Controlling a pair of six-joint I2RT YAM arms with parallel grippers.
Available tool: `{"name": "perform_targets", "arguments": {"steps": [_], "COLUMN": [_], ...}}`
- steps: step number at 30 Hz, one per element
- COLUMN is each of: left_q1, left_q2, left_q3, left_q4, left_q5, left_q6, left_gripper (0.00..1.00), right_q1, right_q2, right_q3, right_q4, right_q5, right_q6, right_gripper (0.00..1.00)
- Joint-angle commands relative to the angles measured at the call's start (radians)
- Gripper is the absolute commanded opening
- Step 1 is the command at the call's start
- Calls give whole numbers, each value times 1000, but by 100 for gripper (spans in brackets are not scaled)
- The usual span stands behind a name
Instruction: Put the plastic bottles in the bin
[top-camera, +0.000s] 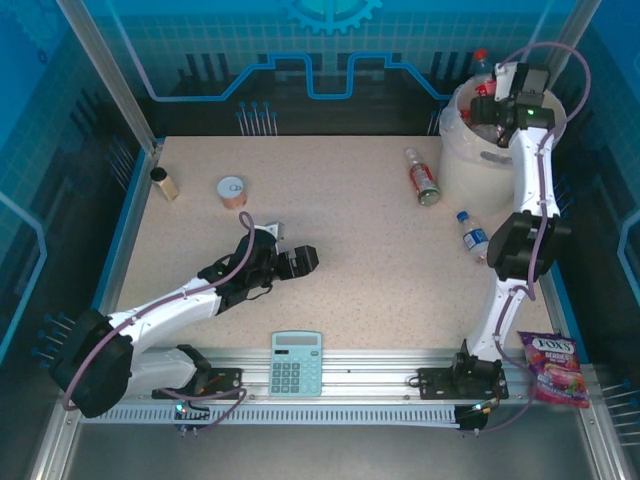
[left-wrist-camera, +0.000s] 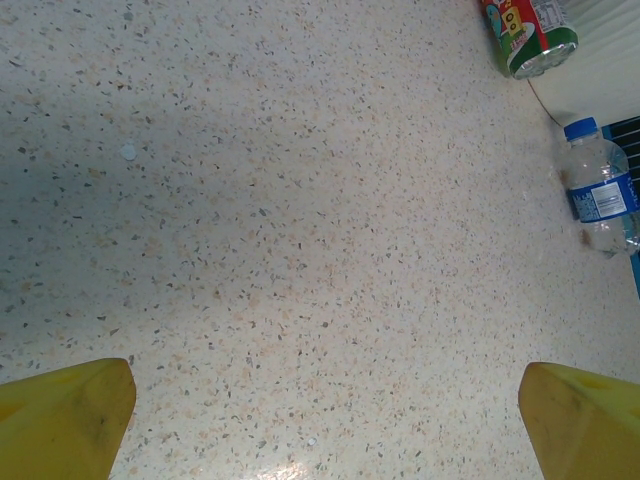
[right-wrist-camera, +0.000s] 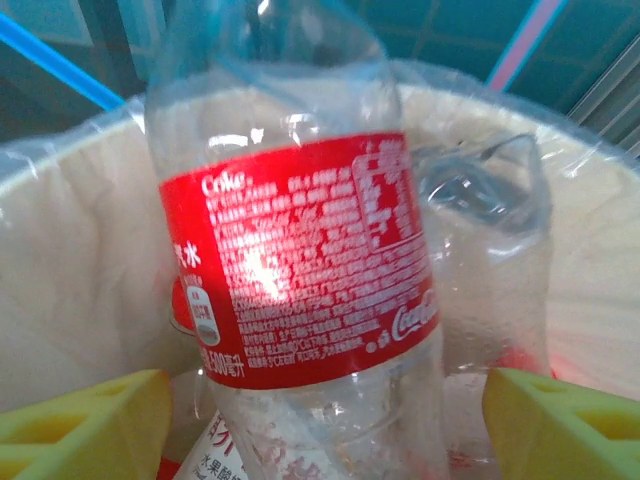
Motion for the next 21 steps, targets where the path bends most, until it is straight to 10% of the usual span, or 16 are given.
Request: {"name": "perform_targets", "arguments": {"steps": [1, 21], "left_q1": [5, 5], "left_q2": [10, -12], "left_q3": [-12, -34], "left_q4": [11, 6], "left_q5": [-13, -24], "left_q6": [-14, -20], "left_gripper": [99, 99], "right_q1": [-5, -4], "right_q2": [-58, 65], "right_q3": [64, 75], "right_q4": [-14, -16], "right_q5": [-6, -59], "right_q6": [7, 28], "right_gripper": [76, 68]}}
